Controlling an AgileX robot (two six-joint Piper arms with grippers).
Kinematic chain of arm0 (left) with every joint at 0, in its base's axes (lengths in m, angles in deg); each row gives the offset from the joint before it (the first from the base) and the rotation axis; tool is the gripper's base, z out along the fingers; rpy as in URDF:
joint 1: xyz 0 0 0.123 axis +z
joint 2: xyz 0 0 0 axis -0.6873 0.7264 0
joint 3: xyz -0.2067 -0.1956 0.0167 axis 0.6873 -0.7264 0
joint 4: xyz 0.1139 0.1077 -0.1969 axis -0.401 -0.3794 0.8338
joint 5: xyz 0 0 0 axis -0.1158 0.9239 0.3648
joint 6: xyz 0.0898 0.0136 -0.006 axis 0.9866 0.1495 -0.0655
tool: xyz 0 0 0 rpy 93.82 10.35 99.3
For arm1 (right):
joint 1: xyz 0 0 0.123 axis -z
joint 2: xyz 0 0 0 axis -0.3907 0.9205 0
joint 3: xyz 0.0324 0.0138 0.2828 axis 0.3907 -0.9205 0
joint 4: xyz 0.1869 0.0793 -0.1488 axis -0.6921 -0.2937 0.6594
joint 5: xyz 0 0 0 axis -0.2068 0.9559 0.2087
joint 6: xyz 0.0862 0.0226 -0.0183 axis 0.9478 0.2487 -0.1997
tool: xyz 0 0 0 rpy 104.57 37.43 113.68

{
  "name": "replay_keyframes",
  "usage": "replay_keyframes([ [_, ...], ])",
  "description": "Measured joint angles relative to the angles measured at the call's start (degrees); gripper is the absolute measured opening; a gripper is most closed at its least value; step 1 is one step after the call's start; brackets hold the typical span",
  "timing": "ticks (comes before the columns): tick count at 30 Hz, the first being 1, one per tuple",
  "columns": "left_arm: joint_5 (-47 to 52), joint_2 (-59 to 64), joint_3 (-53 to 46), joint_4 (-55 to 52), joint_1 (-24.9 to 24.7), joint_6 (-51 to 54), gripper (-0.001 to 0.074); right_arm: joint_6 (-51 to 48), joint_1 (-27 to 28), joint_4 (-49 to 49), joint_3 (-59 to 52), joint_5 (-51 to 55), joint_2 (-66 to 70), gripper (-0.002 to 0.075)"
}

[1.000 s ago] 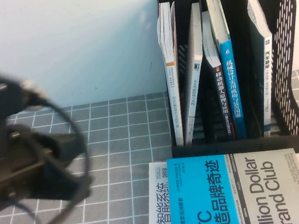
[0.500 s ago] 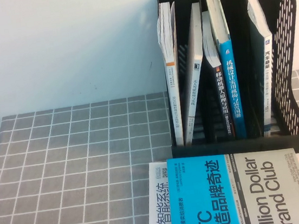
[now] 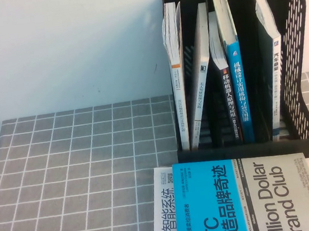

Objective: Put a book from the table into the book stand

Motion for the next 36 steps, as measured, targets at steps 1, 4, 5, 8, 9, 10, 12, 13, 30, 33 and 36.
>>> replay_keyframes([
  [1,0.14,0.00,0.00,0.00,0.00,0.00,-0.0003,0.00,0.00,0.00,0.00,0.10,0.00,-0.0003],
  [4,0.37,0.00,0.10,0.00,0.00,0.00,-0.0003,0.00,0.00,0.00,0.00,0.09,0.00,-0.0003],
  [5,0.37,0.00,0.10,0.00,0.00,0.00,-0.0003,0.00,0.00,0.00,0.00,0.09,0.00,-0.0003],
  [8,0.61,0.00,0.21,0.00,0.00,0.00,-0.0003,0.00,0.00,0.00,0.00,0.09,0.00,-0.0003],
  [9,0.61,0.00,0.21,0.00,0.00,0.00,-0.0003,0.00,0.00,0.00,0.00,0.09,0.00,-0.0003],
  [10,0.61,0.00,0.21,0.00,0.00,0.00,-0.0003,0.00,0.00,0.00,0.00,0.09,0.00,-0.0003],
  [12,0.72,0.00,0.21,0.04,0.00,0.00,-0.0003,0.00,0.00,0.00,0.00,0.12,0.00,-0.0003],
  [13,0.72,0.00,0.21,0.04,0.00,0.00,-0.0003,0.00,0.00,0.00,0.00,0.22,0.00,-0.0003],
  [30,0.82,0.00,0.21,0.13,0.00,-0.16,-0.0003,-5.42,5.23,3.18,-15.16,-20.94,-24.05,-0.0003],
  [33,0.82,0.00,0.21,0.13,0.00,-0.16,-0.0003,-5.42,6.58,0.47,-24.21,-27.26,-30.59,-0.0003],
  [36,0.82,0.00,0.21,0.13,0.00,-0.16,-0.0003,-5.42,8.11,-2.80,-32.47,-30.00,-37.12,-0.0003],
])
